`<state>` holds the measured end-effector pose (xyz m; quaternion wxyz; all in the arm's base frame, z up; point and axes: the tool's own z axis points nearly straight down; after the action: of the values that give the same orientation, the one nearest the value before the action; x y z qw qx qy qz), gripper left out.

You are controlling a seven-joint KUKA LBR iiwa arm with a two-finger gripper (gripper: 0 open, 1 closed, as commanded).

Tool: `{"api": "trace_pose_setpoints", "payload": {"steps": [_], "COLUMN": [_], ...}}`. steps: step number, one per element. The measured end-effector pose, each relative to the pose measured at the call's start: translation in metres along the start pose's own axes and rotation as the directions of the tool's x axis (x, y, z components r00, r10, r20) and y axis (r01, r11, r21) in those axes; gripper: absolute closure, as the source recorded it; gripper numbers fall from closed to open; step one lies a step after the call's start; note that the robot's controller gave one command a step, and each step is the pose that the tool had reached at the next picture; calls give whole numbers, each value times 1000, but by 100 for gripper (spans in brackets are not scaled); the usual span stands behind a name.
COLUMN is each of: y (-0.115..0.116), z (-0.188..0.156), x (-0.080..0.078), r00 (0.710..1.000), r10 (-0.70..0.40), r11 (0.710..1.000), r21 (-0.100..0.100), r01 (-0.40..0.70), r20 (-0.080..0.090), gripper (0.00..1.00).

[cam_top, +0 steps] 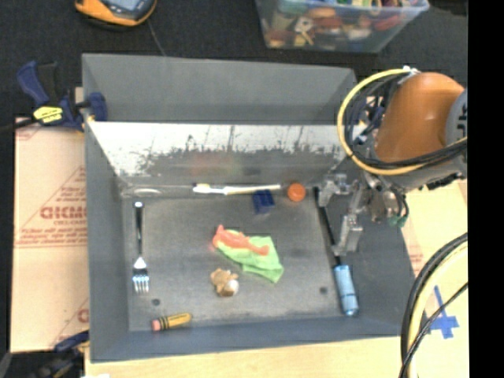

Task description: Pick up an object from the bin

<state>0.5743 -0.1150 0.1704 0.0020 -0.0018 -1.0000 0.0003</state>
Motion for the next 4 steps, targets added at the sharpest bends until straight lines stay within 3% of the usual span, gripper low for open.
{"api": "trace_pose_setpoints", "payload": {"steps": [1, 2, 3, 4], "y": [0, 83, 93, 124], "z": [-5, 98, 31, 72], "x": [-2, 1, 31, 39], "r00": [1000, 986, 989, 999], "r10": [-4, -164, -145, -40], "r11": [1000, 986, 989, 999], "r21": [1, 3, 5, -3], "r01": [4, 164, 145, 40], "r20": [8, 9, 17, -1], "gripper": [0, 0, 0, 0]}}
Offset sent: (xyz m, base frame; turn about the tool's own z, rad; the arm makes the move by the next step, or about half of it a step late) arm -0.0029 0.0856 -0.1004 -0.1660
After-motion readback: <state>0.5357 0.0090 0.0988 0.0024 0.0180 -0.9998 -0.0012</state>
